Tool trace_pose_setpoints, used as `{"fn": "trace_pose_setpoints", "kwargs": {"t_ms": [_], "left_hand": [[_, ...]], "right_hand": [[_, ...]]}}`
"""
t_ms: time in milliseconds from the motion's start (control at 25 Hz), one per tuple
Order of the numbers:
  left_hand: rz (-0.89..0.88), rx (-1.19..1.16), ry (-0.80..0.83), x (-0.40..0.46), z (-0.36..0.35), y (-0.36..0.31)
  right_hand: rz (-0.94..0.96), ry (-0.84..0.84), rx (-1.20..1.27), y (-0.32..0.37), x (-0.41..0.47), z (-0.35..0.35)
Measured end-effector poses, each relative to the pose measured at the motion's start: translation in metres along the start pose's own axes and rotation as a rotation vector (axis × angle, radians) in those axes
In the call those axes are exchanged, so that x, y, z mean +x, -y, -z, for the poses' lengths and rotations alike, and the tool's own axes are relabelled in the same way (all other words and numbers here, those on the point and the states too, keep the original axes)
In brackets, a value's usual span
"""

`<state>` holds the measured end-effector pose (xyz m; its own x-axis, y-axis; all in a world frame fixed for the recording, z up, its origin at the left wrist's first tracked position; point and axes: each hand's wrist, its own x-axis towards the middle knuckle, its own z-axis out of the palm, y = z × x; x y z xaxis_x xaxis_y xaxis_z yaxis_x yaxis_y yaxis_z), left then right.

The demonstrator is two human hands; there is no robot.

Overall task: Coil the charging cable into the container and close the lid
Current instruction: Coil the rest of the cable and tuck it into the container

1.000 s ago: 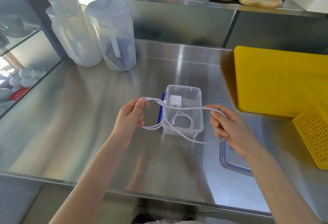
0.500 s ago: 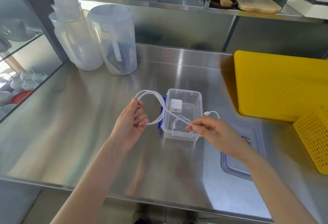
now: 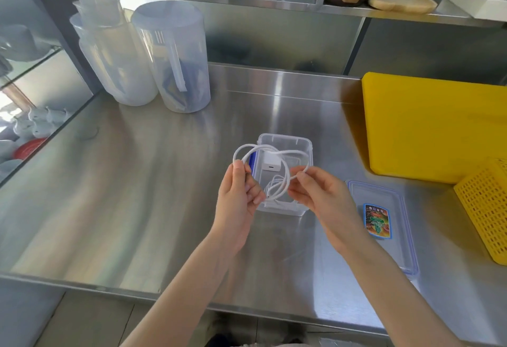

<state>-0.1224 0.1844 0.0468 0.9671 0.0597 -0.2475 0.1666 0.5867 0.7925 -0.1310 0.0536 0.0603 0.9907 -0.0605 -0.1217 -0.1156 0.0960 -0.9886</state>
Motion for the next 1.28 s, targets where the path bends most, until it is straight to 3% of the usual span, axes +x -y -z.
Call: {"fn": "trace_pose_setpoints", "kwargs": {"t_ms": [200, 400, 560, 680, 1000, 1280], "left_hand": [[-0.155, 0.192, -0.096, 0.001, -0.004, 0.009], [-0.220, 0.371, -0.149, 0.000, -0.009, 0.018], [-0.170, 0.352, -0.144, 0.000, -0.018, 0.024], [-0.171, 0.366, -0.108, 0.003, -0.020, 0.024], [-0.234, 0.607, 0.003, 0.007, -0.019, 0.027], [-0.246, 0.609, 0.098, 0.002, -0.022, 0.033]], "right_hand": [[-0.186, 0.120, 0.211, -0.001, -0.002, 0.001], [-0.196, 0.116, 0.219, -0.006, -0.003, -0.002], [-0.037, 0.036, -0.125, -0.004, -0.006, -0.005], [-0.004, -0.029, -0.173, -0.004, -0.006, 0.000], [-0.137, -0.079, 0.072, -0.002, -0.001, 0.018], [-0.313, -0.062, 0.414, -0.001, 0.002, 0.032]]}}
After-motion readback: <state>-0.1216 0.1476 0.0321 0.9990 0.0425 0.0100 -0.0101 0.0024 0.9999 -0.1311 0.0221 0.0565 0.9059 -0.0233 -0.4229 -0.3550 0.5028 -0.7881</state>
